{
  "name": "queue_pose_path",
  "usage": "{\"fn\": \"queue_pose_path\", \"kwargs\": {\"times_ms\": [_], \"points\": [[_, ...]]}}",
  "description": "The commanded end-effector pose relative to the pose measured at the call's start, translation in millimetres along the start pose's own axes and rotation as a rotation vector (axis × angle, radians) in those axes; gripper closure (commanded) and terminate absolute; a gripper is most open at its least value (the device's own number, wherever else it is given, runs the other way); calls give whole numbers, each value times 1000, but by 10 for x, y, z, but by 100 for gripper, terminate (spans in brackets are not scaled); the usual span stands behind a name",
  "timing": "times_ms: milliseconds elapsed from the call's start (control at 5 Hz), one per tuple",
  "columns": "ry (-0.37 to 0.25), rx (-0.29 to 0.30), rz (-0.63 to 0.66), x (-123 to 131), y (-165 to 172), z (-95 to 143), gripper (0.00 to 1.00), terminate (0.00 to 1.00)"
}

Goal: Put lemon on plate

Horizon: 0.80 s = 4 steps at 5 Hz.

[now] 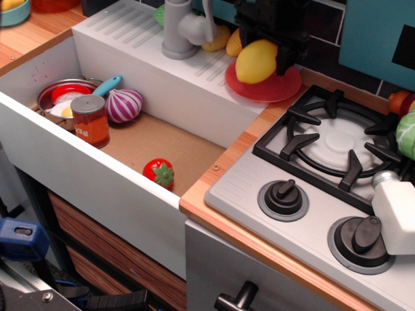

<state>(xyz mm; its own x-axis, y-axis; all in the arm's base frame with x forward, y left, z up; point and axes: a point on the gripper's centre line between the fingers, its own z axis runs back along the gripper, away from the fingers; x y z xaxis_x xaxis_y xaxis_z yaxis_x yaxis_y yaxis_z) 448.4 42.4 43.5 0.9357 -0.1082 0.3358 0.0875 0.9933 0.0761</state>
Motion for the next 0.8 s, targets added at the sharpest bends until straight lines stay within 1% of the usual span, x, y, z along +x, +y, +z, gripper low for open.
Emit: {"fn": "queue_pose_path", "kwargs": {"times_ms": [0,400,600], "points": [[-110,23,5,197,80,184,0,0],[-110,23,5,197,80,184,0,0],[-110,23,5,197,80,184,0,100]]}}
